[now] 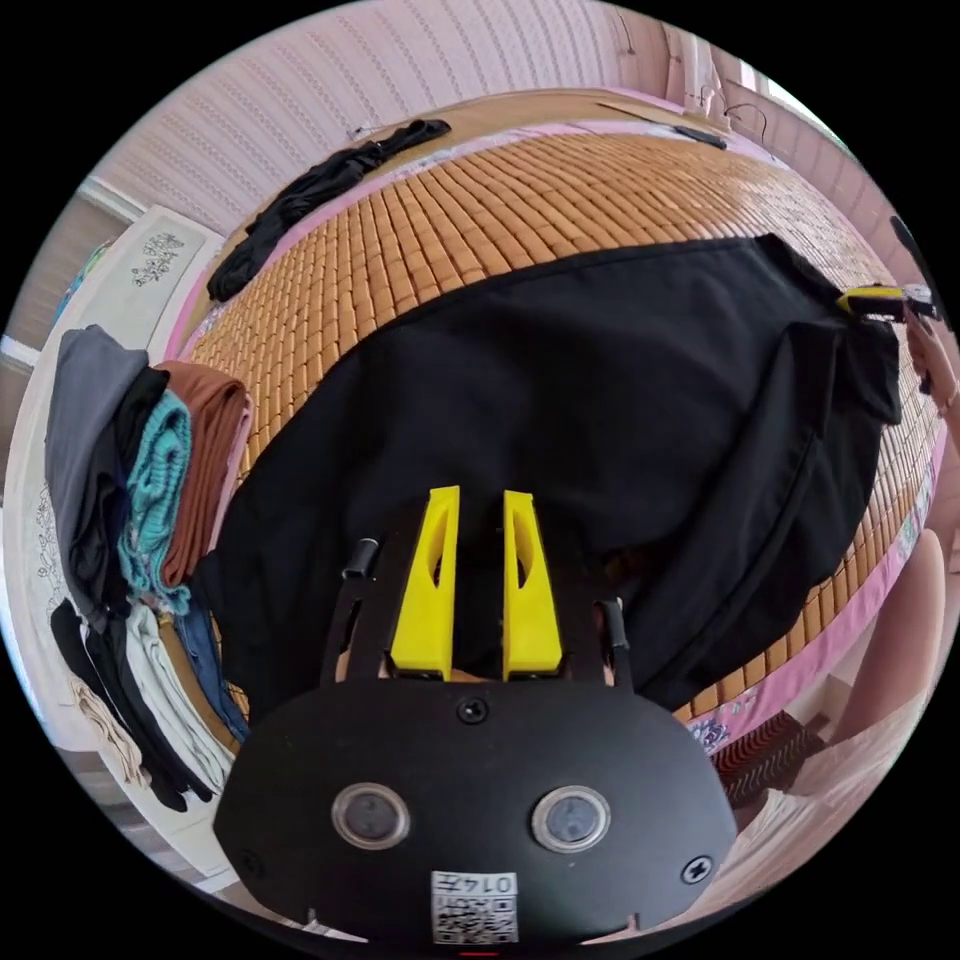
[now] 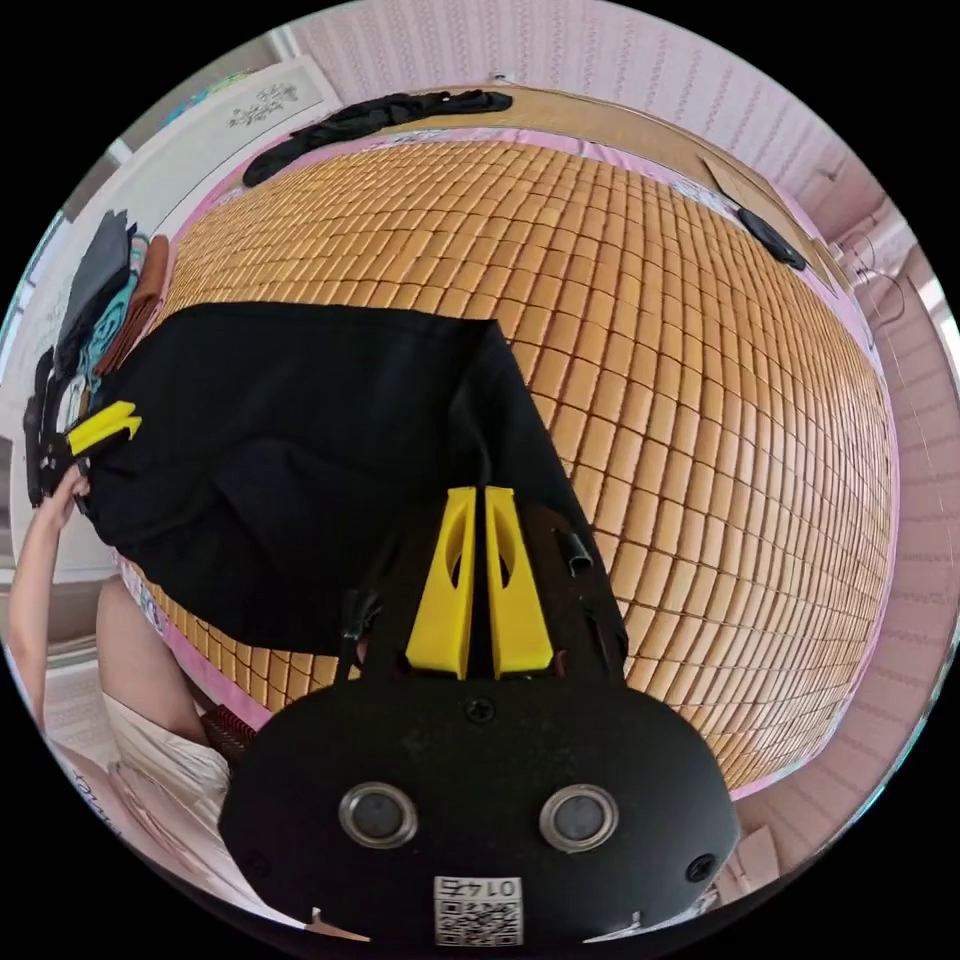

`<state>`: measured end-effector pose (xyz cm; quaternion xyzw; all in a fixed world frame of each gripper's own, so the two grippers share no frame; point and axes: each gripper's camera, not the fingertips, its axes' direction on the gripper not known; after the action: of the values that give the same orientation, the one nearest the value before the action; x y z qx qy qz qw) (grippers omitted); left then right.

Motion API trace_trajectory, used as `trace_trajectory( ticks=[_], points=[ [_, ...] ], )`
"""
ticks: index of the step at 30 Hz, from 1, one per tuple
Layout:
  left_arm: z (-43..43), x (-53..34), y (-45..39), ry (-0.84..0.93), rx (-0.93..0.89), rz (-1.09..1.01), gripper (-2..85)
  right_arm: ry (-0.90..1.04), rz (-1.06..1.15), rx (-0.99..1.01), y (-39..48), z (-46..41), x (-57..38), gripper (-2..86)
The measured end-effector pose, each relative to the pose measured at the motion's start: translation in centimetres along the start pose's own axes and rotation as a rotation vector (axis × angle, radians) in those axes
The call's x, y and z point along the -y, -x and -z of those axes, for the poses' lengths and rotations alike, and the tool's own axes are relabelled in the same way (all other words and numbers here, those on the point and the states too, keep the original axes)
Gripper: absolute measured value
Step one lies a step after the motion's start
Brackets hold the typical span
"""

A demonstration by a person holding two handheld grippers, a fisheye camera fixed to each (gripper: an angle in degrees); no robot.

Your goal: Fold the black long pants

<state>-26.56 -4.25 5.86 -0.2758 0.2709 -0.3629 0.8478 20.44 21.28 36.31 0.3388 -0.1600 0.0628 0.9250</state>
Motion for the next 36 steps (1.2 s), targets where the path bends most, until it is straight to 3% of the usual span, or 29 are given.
trace_trajectory(
  ticks=[5, 13, 17, 24, 27, 29, 33, 36],
  points=[
    [-0.9, 2.4, -1.4, -0.074, -0.034, -0.031, 4.2, -0.142, -0.149, 0.040, -9.7, 3.6, -0.3, 0.1],
    [0.6, 3.2, -1.9, -0.184, -0.173, -0.026, 5.6, -0.024, -0.362, 0.058, -17.7, 0.9, 0.7, 2.8],
    [6.2, -1.1, -4.5, -0.328, -0.186, -0.134, 6.1, -0.206, -0.165, 0.098, -14.7, 2.7, -4.5, 0.0],
    [2.9, -6.2, -9.5, -0.223, -0.219, -0.213, 10.7, -0.214, -0.138, 0.147, -13.8, -0.8, -13.5, 2.0],
    [0.8, -6.2, -10.5, -0.167, -0.250, -0.174, 11.6, -0.214, -0.209, 0.265, -15.7, -2.6, -14.7, 11.0],
    [0.0, -6.1, -10.9, -0.162, -0.230, -0.123, 11.3, -0.177, -0.249, 0.321, -17.0, -4.3, -14.5, 12.6],
    [-1.0, -5.9, -10.9, -0.163, -0.246, -0.073, 9.2, -0.154, -0.275, 0.271, -18.1, -5.5, -14.1, 3.7],
    [-0.8, -5.8, -10.9, -0.176, -0.240, -0.077, 3.1, -0.166, -0.223, 0.361, -19.4, -5.1, -13.4, 0.3]
  ],
)
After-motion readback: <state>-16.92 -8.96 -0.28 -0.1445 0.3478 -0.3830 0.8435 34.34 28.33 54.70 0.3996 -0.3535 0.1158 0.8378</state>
